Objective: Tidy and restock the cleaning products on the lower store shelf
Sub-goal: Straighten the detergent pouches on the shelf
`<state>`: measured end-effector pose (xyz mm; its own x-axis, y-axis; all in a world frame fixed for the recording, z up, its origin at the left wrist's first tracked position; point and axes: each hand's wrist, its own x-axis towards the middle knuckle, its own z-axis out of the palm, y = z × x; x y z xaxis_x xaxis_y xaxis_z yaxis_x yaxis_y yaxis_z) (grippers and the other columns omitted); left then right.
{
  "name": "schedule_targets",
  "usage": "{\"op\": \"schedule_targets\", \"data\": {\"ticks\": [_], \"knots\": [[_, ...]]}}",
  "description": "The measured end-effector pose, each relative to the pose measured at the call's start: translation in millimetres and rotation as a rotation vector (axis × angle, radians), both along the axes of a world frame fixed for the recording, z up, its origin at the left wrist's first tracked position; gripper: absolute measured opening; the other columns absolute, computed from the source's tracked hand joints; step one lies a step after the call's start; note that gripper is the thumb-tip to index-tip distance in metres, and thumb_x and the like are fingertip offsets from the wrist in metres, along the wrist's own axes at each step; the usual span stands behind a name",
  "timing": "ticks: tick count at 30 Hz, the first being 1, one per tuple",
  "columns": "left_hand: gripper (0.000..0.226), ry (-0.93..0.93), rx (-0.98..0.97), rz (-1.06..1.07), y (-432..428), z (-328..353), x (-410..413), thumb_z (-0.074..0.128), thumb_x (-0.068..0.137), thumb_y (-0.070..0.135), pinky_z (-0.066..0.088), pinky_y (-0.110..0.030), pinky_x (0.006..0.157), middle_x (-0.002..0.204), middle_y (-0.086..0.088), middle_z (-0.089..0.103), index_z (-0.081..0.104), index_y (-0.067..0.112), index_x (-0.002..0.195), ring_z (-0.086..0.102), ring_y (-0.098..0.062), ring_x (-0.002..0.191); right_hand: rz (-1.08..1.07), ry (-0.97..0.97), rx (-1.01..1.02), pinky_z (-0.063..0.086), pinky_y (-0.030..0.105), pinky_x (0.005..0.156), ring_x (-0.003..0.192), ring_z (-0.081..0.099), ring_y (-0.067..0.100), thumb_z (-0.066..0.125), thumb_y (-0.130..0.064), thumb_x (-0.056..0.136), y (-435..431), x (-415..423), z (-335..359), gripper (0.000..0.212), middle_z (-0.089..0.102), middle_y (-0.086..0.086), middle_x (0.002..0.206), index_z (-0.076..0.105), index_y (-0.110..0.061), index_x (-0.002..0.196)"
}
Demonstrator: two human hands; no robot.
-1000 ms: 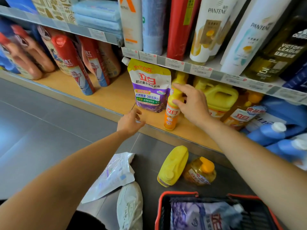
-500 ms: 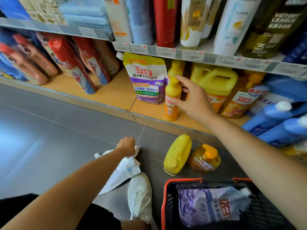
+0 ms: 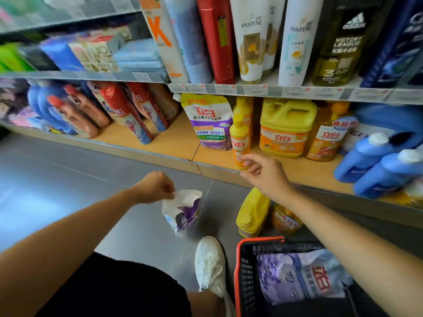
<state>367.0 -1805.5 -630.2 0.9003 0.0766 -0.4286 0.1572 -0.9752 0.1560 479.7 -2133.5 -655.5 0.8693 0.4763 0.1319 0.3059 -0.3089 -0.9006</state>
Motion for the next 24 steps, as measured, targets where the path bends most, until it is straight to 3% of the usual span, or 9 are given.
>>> {"op": "schedule_targets", "data": {"ticks": [4, 7, 11, 13, 14, 17, 20, 22, 24], "knots": [[0.010, -0.143, -0.016, -0.136, -19, 56, -7, 0.076, 0.090, 0.024, 0.046, -0.005, 0.071, 0.088, 0.009, 0.073, 0.080, 0.017, 0.096, 0.063, 0.001, 0.073, 0.156, 0.075, -0.093, 0.052, 0.020, 0.072, 0.085, 0.062, 0.014, 0.080, -0.013, 0.081, 6, -8, -5, 0.045, 0.066, -0.003, 0.103, 0.066, -0.021, 0.123], [0.009, -0.316, -0.082, -0.194, -32, 103, -13, 0.080, 0.086, 0.018, 0.054, -0.016, 0.068, 0.086, 0.006, 0.075, 0.081, 0.013, 0.094, 0.067, -0.004, 0.071, 0.252, 0.053, -0.176, 0.050, 0.027, 0.084, 0.103, 0.058, 0.013, 0.080, -0.015, 0.081, 11, -11, 1, 0.059, 0.061, -0.003, 0.126, 0.059, -0.024, 0.135], [0.013, -0.486, -0.137, -0.288, -51, 155, -26, 0.084, 0.080, 0.011, 0.057, -0.029, 0.066, 0.086, 0.000, 0.079, 0.082, 0.006, 0.092, 0.071, -0.010, 0.070, 0.369, 0.014, -0.135, 0.041, 0.021, 0.102, 0.124, 0.050, 0.013, 0.079, -0.013, 0.082, 20, -14, 19, 0.063, 0.054, 0.002, 0.141, 0.055, -0.020, 0.141], [0.015, -0.513, -0.163, -0.310, -61, 175, -30, 0.083, 0.080, 0.013, 0.057, -0.030, 0.066, 0.087, 0.001, 0.079, 0.082, 0.006, 0.093, 0.071, -0.009, 0.070, 0.392, -0.028, -0.070, 0.040, 0.014, 0.102, 0.124, 0.053, 0.014, 0.081, -0.016, 0.081, 28, -20, 29, 0.052, 0.059, 0.006, 0.135, 0.064, -0.014, 0.131], [0.017, -0.514, -0.185, -0.300, -65, 183, -31, 0.082, 0.080, 0.017, 0.058, -0.031, 0.067, 0.087, 0.002, 0.079, 0.082, 0.006, 0.093, 0.072, -0.009, 0.071, 0.392, -0.018, -0.024, 0.043, 0.017, 0.102, 0.121, 0.057, 0.015, 0.081, -0.015, 0.081, 30, -23, 33, 0.045, 0.063, 0.007, 0.131, 0.069, -0.011, 0.125], [0.027, -0.511, -0.233, -0.235, -70, 200, -35, 0.077, 0.080, 0.031, 0.060, -0.038, 0.070, 0.090, 0.004, 0.079, 0.082, 0.010, 0.095, 0.074, -0.012, 0.076, 0.386, 0.081, 0.065, 0.054, 0.040, 0.093, 0.102, 0.067, 0.017, 0.077, -0.007, 0.083, 29, -32, 44, 0.024, 0.074, 0.008, 0.109, 0.076, -0.006, 0.107], [0.034, -0.497, -0.270, -0.165, -68, 207, -38, 0.076, 0.077, 0.036, 0.061, -0.043, 0.076, 0.093, 0.003, 0.079, 0.082, 0.010, 0.097, 0.074, -0.016, 0.082, 0.385, 0.114, 0.131, 0.053, 0.030, 0.073, 0.077, 0.062, 0.001, 0.073, -0.001, 0.086, 16, -37, 58, 0.022, 0.075, -0.007, 0.083, 0.078, -0.021, 0.093], [0.032, -0.486, -0.323, -0.111, -64, 207, -40, 0.075, 0.077, 0.033, 0.062, -0.041, 0.080, 0.094, 0.003, 0.079, 0.081, 0.008, 0.097, 0.075, -0.015, 0.084, 0.376, 0.047, 0.119, 0.053, 0.030, 0.068, 0.077, 0.062, 0.005, 0.072, -0.002, 0.086, 9, -38, 73, 0.017, 0.075, -0.002, 0.083, 0.078, -0.018, 0.089], [0.022, -0.466, -0.376, -0.067, -59, 202, -43, 0.075, 0.078, 0.031, 0.061, -0.033, 0.077, 0.089, 0.012, 0.078, 0.080, 0.016, 0.093, 0.072, -0.005, 0.081, 0.353, -0.030, 0.081, 0.056, 0.038, 0.074, 0.089, 0.067, 0.019, 0.074, -0.008, 0.086, 0, -35, 92, 0.008, 0.075, 0.008, 0.092, 0.078, -0.006, 0.092]]}}
